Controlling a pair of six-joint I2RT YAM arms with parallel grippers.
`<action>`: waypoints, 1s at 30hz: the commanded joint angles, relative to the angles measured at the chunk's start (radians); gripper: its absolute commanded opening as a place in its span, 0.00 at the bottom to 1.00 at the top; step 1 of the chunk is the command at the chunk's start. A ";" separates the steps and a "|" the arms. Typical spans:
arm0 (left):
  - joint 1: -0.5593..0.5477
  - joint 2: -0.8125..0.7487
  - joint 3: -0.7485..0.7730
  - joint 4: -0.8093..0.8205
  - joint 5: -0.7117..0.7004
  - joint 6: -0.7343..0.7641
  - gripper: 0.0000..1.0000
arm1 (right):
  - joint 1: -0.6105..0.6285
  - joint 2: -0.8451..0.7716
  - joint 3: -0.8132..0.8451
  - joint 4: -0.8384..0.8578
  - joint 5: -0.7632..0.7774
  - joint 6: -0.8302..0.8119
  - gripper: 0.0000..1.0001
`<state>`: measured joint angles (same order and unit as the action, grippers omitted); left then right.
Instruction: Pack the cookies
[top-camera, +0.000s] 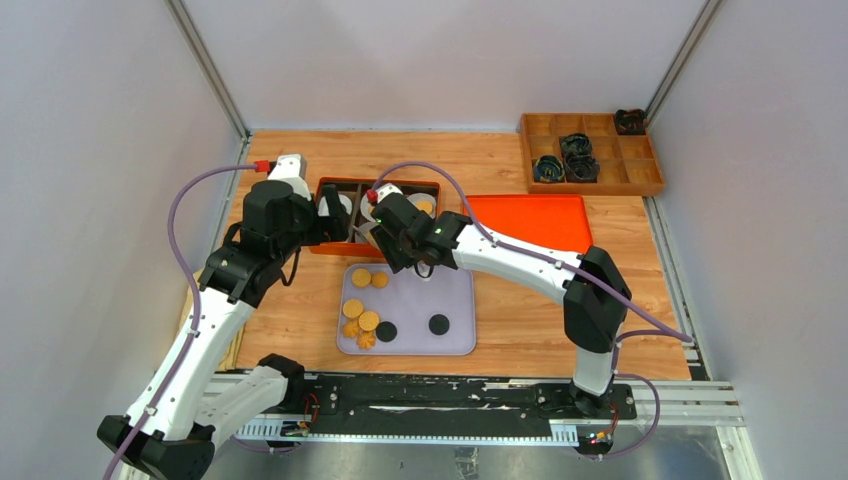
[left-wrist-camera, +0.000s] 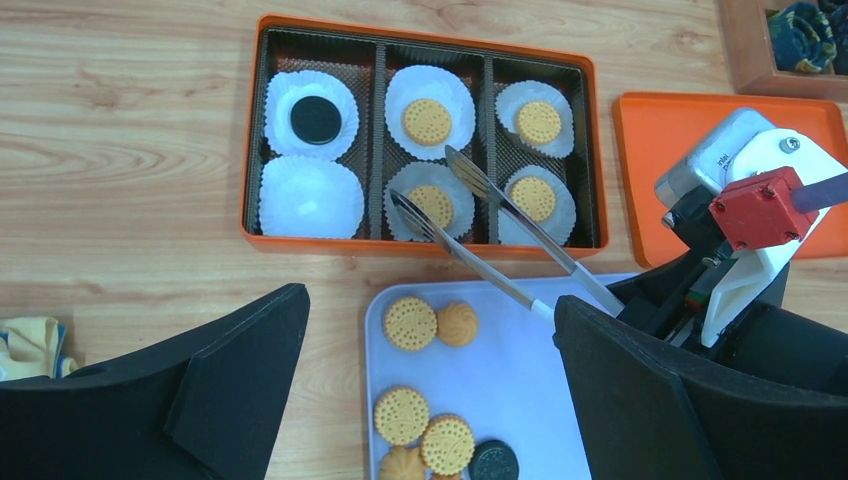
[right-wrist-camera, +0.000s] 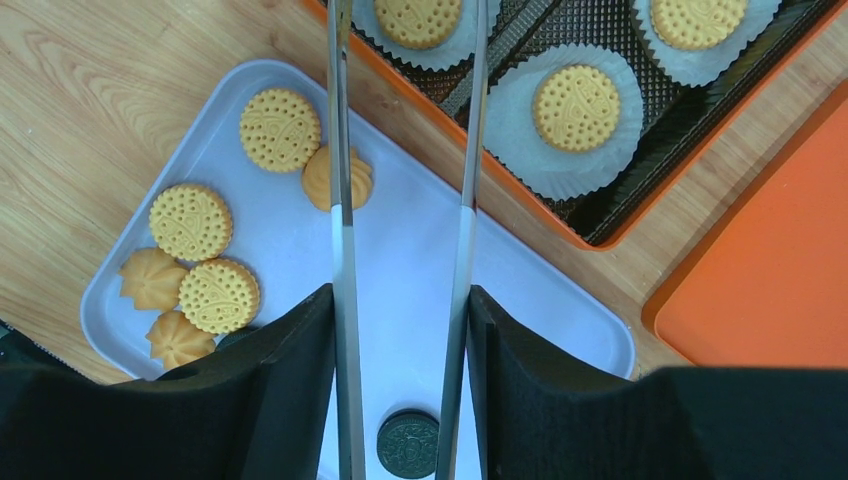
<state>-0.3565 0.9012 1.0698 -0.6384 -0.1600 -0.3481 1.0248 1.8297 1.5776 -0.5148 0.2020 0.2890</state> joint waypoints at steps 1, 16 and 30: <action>0.004 -0.013 0.021 0.006 0.017 0.011 1.00 | -0.012 -0.033 0.016 0.030 0.019 -0.014 0.51; 0.004 -0.001 0.042 0.007 -0.003 -0.022 1.00 | 0.089 -0.382 -0.232 -0.018 0.072 0.016 0.47; 0.004 0.016 0.030 0.005 -0.007 -0.064 1.00 | 0.240 -0.421 -0.458 -0.068 0.026 0.152 0.47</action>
<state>-0.3565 0.9184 1.0847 -0.6376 -0.1623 -0.3988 1.2484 1.3739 1.1309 -0.5808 0.2371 0.3985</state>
